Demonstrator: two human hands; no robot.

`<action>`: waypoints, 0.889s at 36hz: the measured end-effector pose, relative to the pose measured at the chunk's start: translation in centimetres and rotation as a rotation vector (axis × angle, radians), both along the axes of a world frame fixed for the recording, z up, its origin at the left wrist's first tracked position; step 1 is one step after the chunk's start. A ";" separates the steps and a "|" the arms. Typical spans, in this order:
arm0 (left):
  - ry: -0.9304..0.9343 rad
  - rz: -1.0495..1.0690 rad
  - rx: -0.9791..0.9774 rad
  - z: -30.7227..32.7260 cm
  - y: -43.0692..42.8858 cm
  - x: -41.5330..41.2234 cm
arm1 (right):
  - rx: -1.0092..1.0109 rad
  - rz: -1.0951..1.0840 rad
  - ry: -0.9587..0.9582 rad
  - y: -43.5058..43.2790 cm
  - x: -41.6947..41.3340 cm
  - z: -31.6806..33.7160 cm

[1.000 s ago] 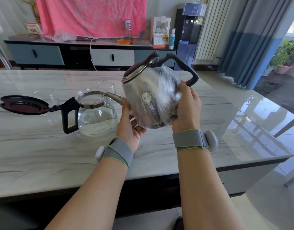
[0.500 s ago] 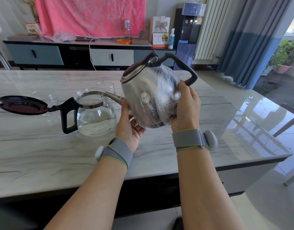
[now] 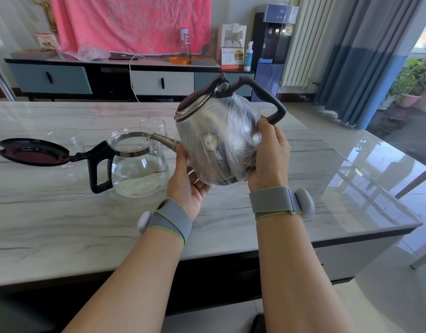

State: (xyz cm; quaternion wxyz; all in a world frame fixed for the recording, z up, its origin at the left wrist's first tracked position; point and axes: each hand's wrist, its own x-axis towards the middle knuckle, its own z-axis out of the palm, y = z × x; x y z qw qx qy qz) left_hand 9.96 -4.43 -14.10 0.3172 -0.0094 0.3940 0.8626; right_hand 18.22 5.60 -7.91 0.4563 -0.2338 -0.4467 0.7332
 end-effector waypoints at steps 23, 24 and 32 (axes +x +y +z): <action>-0.032 -0.002 0.003 0.3 -0.2 0.1 | -0.021 0.005 0.017 -0.2 0.2 0.2; -0.035 -0.002 0.002 0.3 -0.2 0.1 | -0.021 0.005 0.017 -0.2 0.1 0.2; -0.030 -0.002 0.009 0.2 -0.1 -0.1 | -0.021 -0.008 0.030 -0.3 0.0 0.1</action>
